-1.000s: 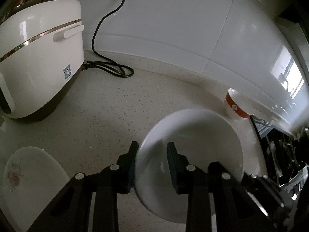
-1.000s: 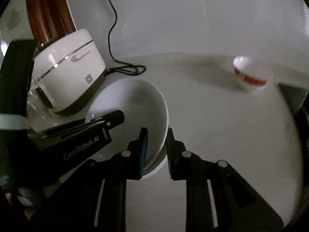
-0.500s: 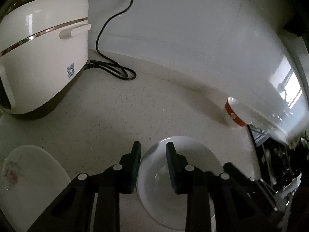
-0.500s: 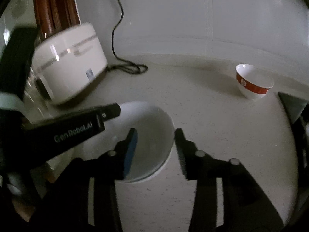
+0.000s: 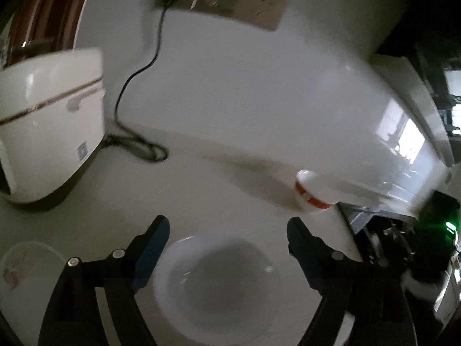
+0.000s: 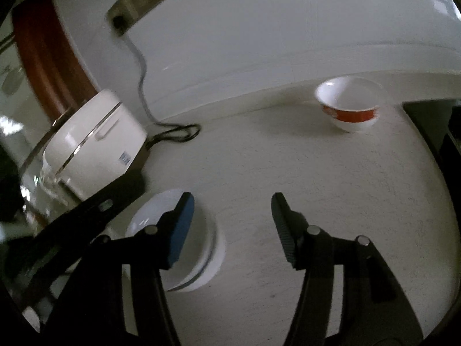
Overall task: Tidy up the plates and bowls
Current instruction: 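Move both tools to the red-banded bowl and pinch its rim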
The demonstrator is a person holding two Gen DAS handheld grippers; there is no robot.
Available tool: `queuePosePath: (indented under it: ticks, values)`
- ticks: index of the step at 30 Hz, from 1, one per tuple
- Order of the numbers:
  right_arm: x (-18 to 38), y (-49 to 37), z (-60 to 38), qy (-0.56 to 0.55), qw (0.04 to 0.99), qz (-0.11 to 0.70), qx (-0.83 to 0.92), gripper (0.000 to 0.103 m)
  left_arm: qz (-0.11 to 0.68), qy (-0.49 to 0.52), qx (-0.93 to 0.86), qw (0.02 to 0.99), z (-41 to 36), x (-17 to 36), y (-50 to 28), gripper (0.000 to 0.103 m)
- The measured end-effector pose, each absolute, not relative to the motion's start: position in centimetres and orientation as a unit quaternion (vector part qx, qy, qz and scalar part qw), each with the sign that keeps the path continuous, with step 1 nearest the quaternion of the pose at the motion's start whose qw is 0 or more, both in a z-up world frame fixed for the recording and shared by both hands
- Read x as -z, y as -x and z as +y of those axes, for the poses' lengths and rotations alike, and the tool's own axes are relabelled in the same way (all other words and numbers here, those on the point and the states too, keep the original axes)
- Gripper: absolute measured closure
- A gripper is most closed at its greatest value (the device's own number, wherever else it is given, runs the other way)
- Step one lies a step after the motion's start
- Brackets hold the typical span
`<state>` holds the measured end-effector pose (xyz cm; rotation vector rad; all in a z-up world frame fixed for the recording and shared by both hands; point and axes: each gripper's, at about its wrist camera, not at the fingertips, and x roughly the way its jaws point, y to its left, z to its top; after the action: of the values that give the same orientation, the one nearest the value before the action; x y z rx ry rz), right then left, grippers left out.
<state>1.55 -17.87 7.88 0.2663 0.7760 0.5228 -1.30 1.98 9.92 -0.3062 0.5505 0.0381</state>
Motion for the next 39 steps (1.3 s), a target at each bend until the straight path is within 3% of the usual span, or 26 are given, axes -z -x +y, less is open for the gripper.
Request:
queuePosePath:
  ticks: [5,14,18,27,32,39]
  values:
    - [-6.8,-4.6,-23.0,-0.204,0.884,0.379,-0.181,0.041,0.234,0.137,0.027,0.962,-0.9,-11.0,1.3,0.014]
    - [-5.4,-7.1,-30.7,-0.275,0.885,0.365,-0.091,0.041,0.294,0.017,0.037,0.955,-11.1,-10.6,-5.4,0.014]
    - [-4.7,-7.6,-32.9,-0.299,0.882,0.359,-0.065,0.041,0.289,0.021,0.005,0.957,-11.7,-9.8,-6.9,0.014]
    - [-6.0,-9.1,-33.0,-0.264,0.909,0.318,-0.047,0.041,0.260,-0.050,0.035,0.964,-12.8,-6.7,-6.4,0.014]
    - [-5.5,-13.5,-32.4,-0.259,0.893,0.360,-0.077,0.041,0.324,-0.002,0.066,0.944,-12.2,-5.4,-8.2,0.015]
    - [-5.3,-19.0,-30.3,-0.188,0.878,0.433,-0.084,0.041,0.338,0.029,0.055,0.939,-10.5,-5.5,-8.6,0.015]
